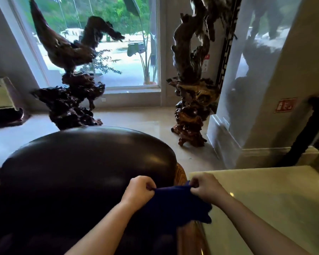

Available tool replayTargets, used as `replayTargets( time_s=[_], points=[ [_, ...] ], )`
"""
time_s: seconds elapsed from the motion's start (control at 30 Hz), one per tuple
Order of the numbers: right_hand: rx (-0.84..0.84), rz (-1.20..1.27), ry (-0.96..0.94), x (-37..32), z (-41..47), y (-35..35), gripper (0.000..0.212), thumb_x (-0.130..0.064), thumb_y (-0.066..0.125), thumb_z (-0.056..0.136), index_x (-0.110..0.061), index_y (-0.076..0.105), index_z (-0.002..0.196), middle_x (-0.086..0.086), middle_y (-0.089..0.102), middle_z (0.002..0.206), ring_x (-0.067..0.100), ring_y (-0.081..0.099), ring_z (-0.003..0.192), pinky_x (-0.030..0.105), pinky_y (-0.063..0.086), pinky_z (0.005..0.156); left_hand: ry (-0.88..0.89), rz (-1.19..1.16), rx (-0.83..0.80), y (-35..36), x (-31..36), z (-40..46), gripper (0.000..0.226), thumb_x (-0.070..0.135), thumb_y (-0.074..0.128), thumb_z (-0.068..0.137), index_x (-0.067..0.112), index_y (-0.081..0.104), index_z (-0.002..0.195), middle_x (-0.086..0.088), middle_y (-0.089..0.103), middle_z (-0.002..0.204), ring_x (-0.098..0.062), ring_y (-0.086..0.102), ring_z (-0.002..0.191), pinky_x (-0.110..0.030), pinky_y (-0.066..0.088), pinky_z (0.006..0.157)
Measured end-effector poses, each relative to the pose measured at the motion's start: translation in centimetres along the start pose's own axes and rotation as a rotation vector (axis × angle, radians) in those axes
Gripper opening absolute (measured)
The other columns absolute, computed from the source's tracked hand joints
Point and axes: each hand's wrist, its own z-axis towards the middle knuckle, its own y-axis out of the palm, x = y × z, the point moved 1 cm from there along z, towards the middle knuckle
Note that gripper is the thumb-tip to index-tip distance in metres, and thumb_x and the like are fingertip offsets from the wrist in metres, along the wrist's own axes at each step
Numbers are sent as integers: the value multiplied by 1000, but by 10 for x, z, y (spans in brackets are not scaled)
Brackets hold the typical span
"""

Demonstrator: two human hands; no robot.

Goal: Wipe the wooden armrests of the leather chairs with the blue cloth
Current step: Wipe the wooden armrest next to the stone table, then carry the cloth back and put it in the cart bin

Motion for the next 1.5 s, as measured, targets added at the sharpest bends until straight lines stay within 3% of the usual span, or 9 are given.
replayTargets(
  time_s=[0.13,0.3,0.47,0.7,0.87,1.13,1.3,1.4,1.5],
  points=[
    [42,13,-171,-95,-13,-43,9,-14,65,70,-21,70,73,-15,55,63,-3,50,58,2,38,48,17,-10,132,-99,10,-50,21,6,66,69,27,69,68,14,62,65,2,59,65,-1,41,55],
    [51,74,-320,-206,-35,-55,24,-12,66,69,-32,59,57,-20,55,56,-10,51,52,2,37,47,-10,19,278,-200,0,-124,17,7,69,68,23,72,71,9,67,68,-1,60,66,-12,42,65],
    [-9,151,-474,-310,-77,-38,30,-7,68,73,-33,60,61,-16,61,61,-15,56,54,1,37,44,-53,20,384,-281,-31,-216,23,8,70,69,31,67,65,14,66,66,1,60,65,-11,43,63],
    [-78,116,-550,-435,-147,40,16,-6,66,72,-21,67,66,-7,63,58,5,59,50,11,46,46,-141,21,445,-341,-113,-356,15,8,67,68,20,74,75,0,72,75,-8,64,69,-14,48,65],
    [-160,148,-559,-520,-203,114,16,-3,64,72,-17,67,66,-2,64,62,3,60,47,13,47,46,-211,26,469,-380,-185,-456,19,11,66,67,29,71,68,6,71,75,-8,66,75,-16,49,67],
    [-280,159,-592,-637,-268,235,5,-5,64,68,-8,68,68,3,66,62,20,65,59,30,57,63,-389,3,518,-426,-301,-573,15,7,66,68,20,73,74,0,73,79,-12,67,77,-26,54,73],
    [-326,141,-643,-702,-279,293,22,-8,66,69,-21,58,54,-6,62,58,14,61,61,24,48,59,-477,-12,571,-456,-366,-615,18,8,66,67,26,68,67,10,67,68,-4,63,67,-12,44,58],
    [-358,136,-659,-745,-274,333,5,-8,66,67,-7,66,63,8,69,65,19,65,62,31,55,60,-526,-29,582,-476,-408,-635,15,10,68,67,24,70,70,7,69,70,-2,63,67,-11,44,57],
    [-400,135,-706,-796,-263,368,15,-10,67,67,-18,63,54,-7,61,53,2,58,48,9,43,42,-571,-30,593,-504,-451,-649,13,10,67,67,20,72,74,1,72,75,-7,65,70,-13,46,59]
  ],
)
